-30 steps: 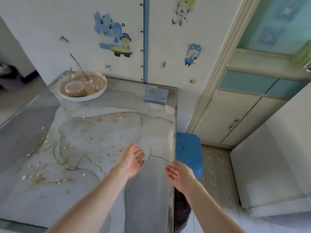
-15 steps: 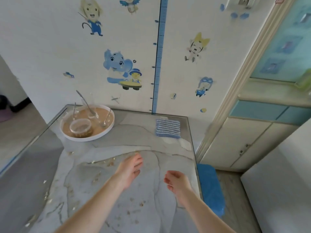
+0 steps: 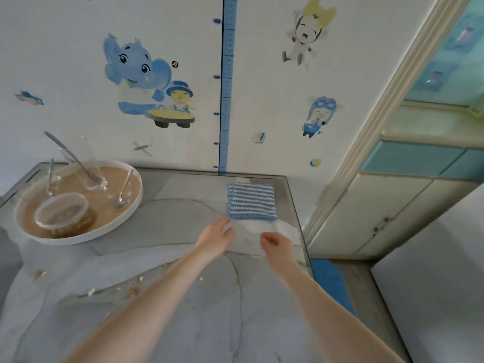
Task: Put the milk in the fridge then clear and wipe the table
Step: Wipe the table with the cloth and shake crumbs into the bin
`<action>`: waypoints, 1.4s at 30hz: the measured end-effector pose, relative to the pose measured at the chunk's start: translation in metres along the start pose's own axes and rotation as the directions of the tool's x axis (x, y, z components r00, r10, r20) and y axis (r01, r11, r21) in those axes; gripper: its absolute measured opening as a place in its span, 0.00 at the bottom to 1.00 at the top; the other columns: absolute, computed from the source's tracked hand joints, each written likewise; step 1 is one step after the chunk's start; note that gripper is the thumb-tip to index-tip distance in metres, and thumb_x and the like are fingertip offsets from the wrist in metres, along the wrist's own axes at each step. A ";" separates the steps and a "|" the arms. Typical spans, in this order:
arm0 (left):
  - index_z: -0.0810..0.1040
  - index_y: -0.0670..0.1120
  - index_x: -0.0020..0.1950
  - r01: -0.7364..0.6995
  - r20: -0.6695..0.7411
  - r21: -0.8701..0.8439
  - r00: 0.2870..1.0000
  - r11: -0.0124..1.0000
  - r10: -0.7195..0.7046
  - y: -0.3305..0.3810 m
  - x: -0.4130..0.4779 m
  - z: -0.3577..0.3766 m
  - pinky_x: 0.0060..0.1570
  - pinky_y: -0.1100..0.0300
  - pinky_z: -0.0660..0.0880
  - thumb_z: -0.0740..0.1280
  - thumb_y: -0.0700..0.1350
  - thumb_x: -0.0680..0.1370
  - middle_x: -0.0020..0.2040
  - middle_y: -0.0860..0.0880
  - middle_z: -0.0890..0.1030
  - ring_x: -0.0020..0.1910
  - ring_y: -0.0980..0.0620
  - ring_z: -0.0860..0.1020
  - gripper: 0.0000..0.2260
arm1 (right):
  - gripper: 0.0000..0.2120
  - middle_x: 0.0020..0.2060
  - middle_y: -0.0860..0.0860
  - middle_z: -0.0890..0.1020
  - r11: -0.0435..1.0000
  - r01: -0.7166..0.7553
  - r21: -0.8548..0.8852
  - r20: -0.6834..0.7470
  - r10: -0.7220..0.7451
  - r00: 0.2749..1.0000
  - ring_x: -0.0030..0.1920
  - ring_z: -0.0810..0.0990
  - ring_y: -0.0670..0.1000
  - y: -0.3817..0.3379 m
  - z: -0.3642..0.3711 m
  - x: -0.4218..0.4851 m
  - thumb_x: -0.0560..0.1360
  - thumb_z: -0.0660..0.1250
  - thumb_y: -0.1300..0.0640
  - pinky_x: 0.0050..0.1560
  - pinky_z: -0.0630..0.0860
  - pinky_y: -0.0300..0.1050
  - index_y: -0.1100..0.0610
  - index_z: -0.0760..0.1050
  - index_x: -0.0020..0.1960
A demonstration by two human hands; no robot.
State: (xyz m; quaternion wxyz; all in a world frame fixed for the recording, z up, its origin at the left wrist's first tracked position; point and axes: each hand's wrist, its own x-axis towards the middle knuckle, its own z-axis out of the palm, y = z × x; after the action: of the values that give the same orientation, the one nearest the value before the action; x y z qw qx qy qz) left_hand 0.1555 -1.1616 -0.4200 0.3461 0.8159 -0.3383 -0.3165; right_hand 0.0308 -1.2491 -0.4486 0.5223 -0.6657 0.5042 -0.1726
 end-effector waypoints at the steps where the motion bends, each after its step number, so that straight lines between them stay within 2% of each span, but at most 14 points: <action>1: 0.63 0.43 0.72 -0.037 0.009 0.068 0.999 0.997 0.037 -0.002 0.016 0.009 0.65 0.61 0.62 0.58 0.45 0.80 0.72 0.45 0.67 0.70 0.47 0.66 0.20 | 0.11 0.50 0.57 0.80 0.998 0.020 -0.056 0.001 -0.020 1.000 0.49 0.76 0.53 0.006 0.000 0.016 0.76 0.62 0.63 0.45 0.69 0.36 0.62 0.76 0.57; 3: 0.62 0.43 0.72 -0.139 0.030 0.217 0.990 0.966 0.136 -0.007 0.035 0.020 0.65 0.61 0.60 0.58 0.44 0.80 0.74 0.45 0.62 0.71 0.47 0.63 0.20 | 0.13 0.57 0.56 0.79 0.972 0.090 -0.218 0.036 -0.084 0.996 0.56 0.77 0.54 0.014 -0.003 0.036 0.77 0.60 0.62 0.53 0.68 0.38 0.61 0.75 0.59; 6: 0.58 0.44 0.73 -0.282 0.110 0.451 0.959 0.847 0.261 -0.019 0.074 0.043 0.70 0.54 0.59 0.57 0.44 0.79 0.76 0.44 0.52 0.74 0.47 0.56 0.22 | 0.13 0.59 0.58 0.78 0.849 0.302 -0.433 0.107 -0.284 0.953 0.61 0.75 0.56 0.027 -0.008 0.080 0.76 0.59 0.64 0.60 0.67 0.43 0.62 0.75 0.59; 10: 0.49 0.46 0.76 -0.310 0.225 0.651 0.951 0.693 0.214 -0.027 0.112 0.056 0.73 0.47 0.50 0.52 0.46 0.81 0.77 0.47 0.43 0.76 0.51 0.44 0.24 | 0.18 0.67 0.56 0.70 0.711 0.383 -0.590 0.207 -0.325 0.923 0.68 0.68 0.55 0.033 -0.004 0.128 0.77 0.56 0.65 0.67 0.63 0.48 0.60 0.68 0.67; 14: 0.46 0.45 0.76 -0.304 0.289 0.669 0.947 0.679 0.140 -0.038 0.144 0.059 0.73 0.48 0.48 0.49 0.48 0.82 0.77 0.50 0.45 0.76 0.53 0.45 0.24 | 0.20 0.70 0.50 0.66 0.635 0.343 -0.693 0.196 -0.292 0.936 0.70 0.64 0.52 0.044 0.012 0.149 0.78 0.54 0.62 0.67 0.62 0.50 0.54 0.63 0.69; 16: 0.48 0.45 0.76 -0.314 0.293 0.663 0.944 0.679 0.150 -0.043 0.154 0.059 0.73 0.48 0.49 0.48 0.48 0.82 0.77 0.50 0.47 0.76 0.53 0.47 0.23 | 0.20 0.70 0.51 0.66 0.598 0.354 -0.719 0.190 -0.320 0.928 0.69 0.65 0.53 0.049 0.014 0.159 0.78 0.55 0.62 0.67 0.63 0.49 0.53 0.63 0.69; 21: 0.51 0.47 0.76 -0.330 0.308 0.649 0.938 0.686 0.160 -0.049 0.150 0.056 0.72 0.50 0.51 0.48 0.47 0.82 0.77 0.52 0.49 0.75 0.53 0.51 0.21 | 0.17 0.63 0.55 0.73 0.681 0.359 -0.639 0.192 -0.310 0.931 0.63 0.72 0.57 0.051 0.011 0.166 0.76 0.58 0.62 0.65 0.67 0.52 0.55 0.71 0.64; 25: 0.51 0.48 0.76 -0.316 0.328 0.644 0.937 0.697 0.121 -0.050 0.135 0.050 0.72 0.50 0.50 0.47 0.47 0.82 0.77 0.52 0.48 0.75 0.52 0.53 0.21 | 0.16 0.61 0.53 0.75 0.674 0.348 -0.652 0.200 -0.290 0.936 0.62 0.73 0.55 0.047 0.011 0.154 0.75 0.61 0.58 0.62 0.69 0.51 0.53 0.74 0.62; 29: 0.53 0.47 0.75 -0.325 0.355 0.651 0.929 0.686 0.103 -0.053 0.109 0.048 0.71 0.52 0.53 0.49 0.46 0.82 0.77 0.52 0.51 0.74 0.51 0.57 0.21 | 0.15 0.59 0.52 0.76 0.584 0.346 -0.735 0.228 -0.267 0.936 0.60 0.73 0.55 0.048 0.012 0.129 0.74 0.64 0.57 0.59 0.69 0.48 0.54 0.73 0.60; 33: 0.54 0.48 0.75 -0.329 0.393 0.643 0.917 0.691 0.071 -0.064 0.075 0.047 0.71 0.52 0.53 0.49 0.46 0.82 0.77 0.53 0.51 0.74 0.52 0.57 0.21 | 0.12 0.58 0.54 0.77 0.487 0.342 -0.804 0.264 -0.222 0.939 0.58 0.75 0.56 0.048 0.017 0.095 0.75 0.61 0.62 0.56 0.70 0.46 0.56 0.73 0.58; 36: 0.54 0.47 0.75 -0.342 0.424 0.652 0.904 0.677 0.049 -0.074 0.048 0.045 0.71 0.49 0.53 0.50 0.46 0.82 0.77 0.53 0.51 0.74 0.51 0.58 0.21 | 0.13 0.59 0.58 0.77 0.535 0.318 -0.783 0.336 -0.066 0.939 0.60 0.75 0.57 0.047 0.019 0.071 0.76 0.58 0.62 0.56 0.71 0.45 0.59 0.74 0.59; 38: 0.56 0.47 0.74 -0.356 0.439 0.665 0.897 0.656 0.042 -0.077 0.027 0.045 0.71 0.48 0.54 0.52 0.49 0.81 0.76 0.53 0.54 0.74 0.50 0.59 0.22 | 0.14 0.59 0.58 0.78 0.596 0.336 -0.730 0.420 0.004 0.907 0.60 0.76 0.56 0.045 0.013 0.053 0.75 0.60 0.62 0.53 0.70 0.42 0.59 0.75 0.59; 40: 0.58 0.47 0.73 -0.344 0.443 0.670 0.897 0.658 0.018 -0.073 0.002 0.039 0.70 0.45 0.53 0.56 0.52 0.79 0.75 0.51 0.59 0.72 0.50 0.61 0.23 | 0.13 0.57 0.57 0.79 0.624 0.395 -0.675 0.503 -0.004 0.864 0.59 0.76 0.54 0.036 0.007 0.031 0.74 0.62 0.63 0.44 0.64 0.39 0.59 0.77 0.57; 42: 0.58 0.48 0.72 -0.310 0.428 0.641 0.904 0.702 0.009 -0.064 -0.018 0.031 0.69 0.42 0.52 0.61 0.56 0.76 0.72 0.49 0.64 0.71 0.50 0.63 0.28 | 0.13 0.55 0.56 0.81 0.660 0.430 -0.616 0.530 -0.056 0.846 0.57 0.77 0.54 0.019 0.003 0.012 0.72 0.63 0.63 0.41 0.61 0.36 0.58 0.78 0.55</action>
State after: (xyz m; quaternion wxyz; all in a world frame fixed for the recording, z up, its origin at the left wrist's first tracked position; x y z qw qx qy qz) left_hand 0.1431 -1.1241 -0.4821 -0.0345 0.7712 -0.5651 -0.2911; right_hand 0.0290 -1.2564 -0.4696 0.2976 -0.8991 0.2924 0.1322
